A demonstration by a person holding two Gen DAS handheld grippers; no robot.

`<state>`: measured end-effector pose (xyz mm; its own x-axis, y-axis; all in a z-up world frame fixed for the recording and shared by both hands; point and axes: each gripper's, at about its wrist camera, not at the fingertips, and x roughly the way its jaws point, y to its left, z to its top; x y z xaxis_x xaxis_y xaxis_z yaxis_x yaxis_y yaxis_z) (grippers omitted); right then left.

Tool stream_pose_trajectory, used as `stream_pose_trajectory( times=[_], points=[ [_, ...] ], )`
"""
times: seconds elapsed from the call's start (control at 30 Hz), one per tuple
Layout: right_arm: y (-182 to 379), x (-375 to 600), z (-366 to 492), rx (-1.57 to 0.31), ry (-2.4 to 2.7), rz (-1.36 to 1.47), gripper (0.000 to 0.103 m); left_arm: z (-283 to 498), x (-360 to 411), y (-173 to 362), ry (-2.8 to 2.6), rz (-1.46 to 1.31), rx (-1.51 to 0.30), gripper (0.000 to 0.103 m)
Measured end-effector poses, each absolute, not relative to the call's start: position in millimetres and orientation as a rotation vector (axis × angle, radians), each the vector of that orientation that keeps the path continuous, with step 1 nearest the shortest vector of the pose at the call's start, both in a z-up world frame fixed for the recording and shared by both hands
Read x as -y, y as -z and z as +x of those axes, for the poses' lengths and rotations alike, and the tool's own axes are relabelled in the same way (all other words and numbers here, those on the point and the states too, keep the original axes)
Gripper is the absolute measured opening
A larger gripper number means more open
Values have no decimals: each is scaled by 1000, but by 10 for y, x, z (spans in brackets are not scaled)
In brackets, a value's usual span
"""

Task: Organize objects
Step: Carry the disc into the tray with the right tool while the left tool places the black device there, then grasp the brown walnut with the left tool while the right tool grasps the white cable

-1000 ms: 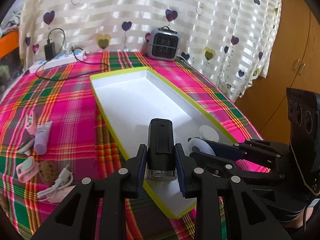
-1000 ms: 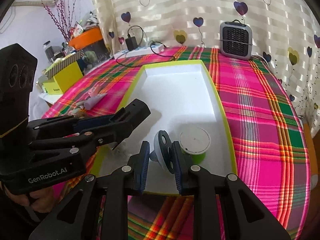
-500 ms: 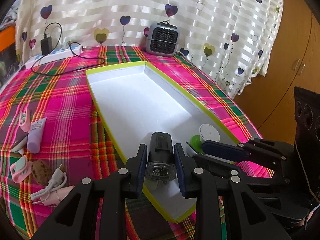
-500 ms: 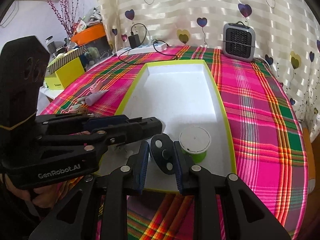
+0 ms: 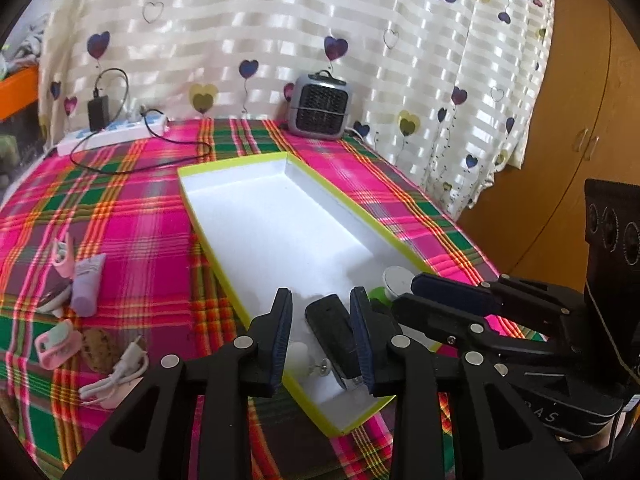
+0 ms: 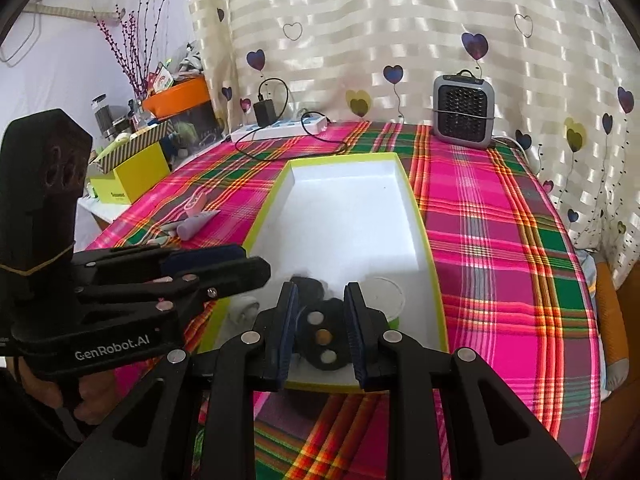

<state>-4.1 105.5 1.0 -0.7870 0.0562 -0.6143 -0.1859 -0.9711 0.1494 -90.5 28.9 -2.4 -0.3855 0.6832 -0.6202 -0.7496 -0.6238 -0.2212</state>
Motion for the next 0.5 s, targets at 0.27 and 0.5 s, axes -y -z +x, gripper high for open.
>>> stream_pose_trajectory(
  times=[0.27, 0.5],
  points=[
    [-34, -882, -94, -289, -2883, -951, 25, -916, -94, 25, -2123, -870, -105, 28],
    [-75, -675, -190, -259, -2938, -953, 25, -915, 247, -25, -2224, -848, -73, 28]
  ],
)
